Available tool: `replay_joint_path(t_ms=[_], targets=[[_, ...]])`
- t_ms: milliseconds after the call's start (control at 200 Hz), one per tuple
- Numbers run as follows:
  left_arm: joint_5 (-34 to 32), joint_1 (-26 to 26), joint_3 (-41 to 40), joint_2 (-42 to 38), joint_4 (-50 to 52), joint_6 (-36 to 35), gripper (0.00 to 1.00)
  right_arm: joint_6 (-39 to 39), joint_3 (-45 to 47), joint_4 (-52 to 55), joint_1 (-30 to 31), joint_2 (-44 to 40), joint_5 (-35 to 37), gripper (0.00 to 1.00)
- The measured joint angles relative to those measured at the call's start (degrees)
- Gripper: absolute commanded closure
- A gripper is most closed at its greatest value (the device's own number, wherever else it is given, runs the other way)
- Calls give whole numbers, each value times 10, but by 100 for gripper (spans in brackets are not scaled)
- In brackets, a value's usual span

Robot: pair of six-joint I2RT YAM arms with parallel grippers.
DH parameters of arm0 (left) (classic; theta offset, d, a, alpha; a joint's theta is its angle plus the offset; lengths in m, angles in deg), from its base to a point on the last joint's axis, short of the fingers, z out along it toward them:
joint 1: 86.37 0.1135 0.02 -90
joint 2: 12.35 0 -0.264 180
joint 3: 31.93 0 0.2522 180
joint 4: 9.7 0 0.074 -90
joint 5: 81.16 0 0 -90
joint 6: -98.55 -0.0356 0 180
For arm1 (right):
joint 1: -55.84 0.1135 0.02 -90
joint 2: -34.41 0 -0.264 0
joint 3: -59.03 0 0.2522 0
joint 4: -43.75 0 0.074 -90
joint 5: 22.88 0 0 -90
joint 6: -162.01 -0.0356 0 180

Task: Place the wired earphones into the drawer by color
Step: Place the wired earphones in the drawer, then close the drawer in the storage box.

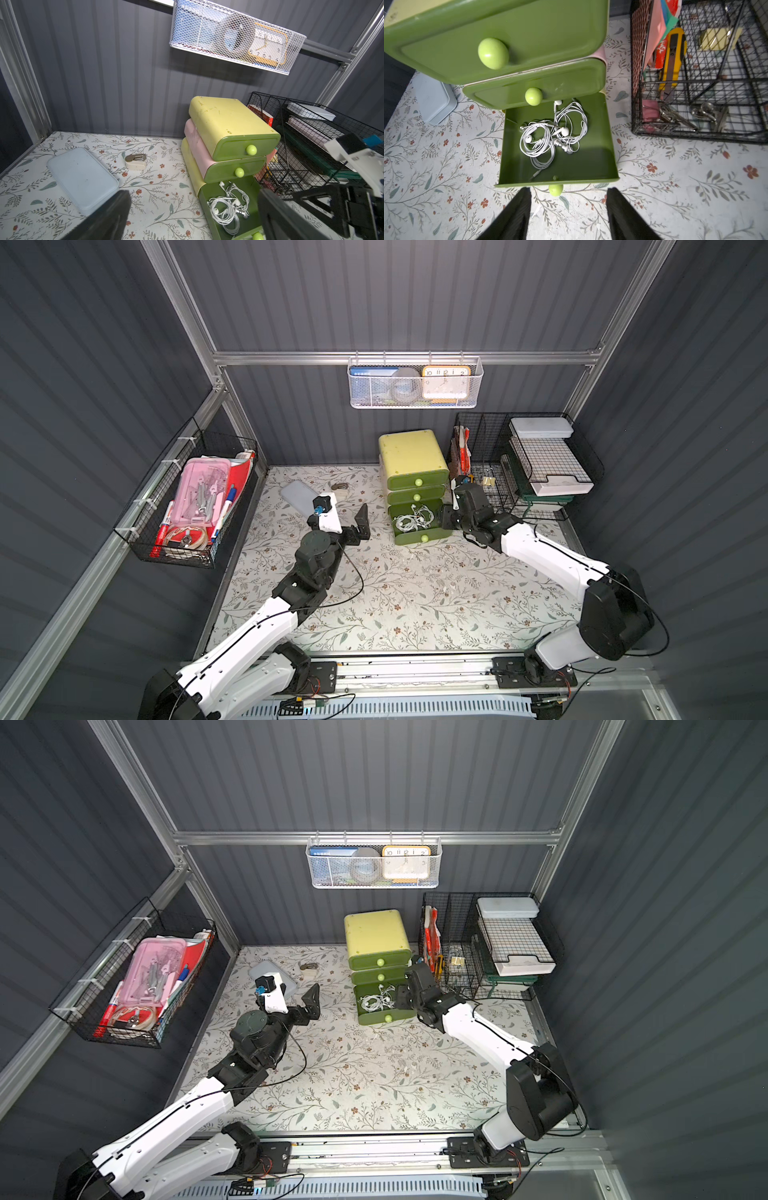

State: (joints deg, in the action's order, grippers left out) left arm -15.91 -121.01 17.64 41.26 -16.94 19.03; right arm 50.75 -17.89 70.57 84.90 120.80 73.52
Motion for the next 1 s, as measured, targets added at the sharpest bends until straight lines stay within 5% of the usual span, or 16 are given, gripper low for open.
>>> replay_joint_path(t_ms=[355,1001], targets=[[34,16,0,12,1,26,1,-4,23,26,15,38,-116,31],[75,16,-38,-72,28,56,1,-54,48,-97,57,148,-29,48]])
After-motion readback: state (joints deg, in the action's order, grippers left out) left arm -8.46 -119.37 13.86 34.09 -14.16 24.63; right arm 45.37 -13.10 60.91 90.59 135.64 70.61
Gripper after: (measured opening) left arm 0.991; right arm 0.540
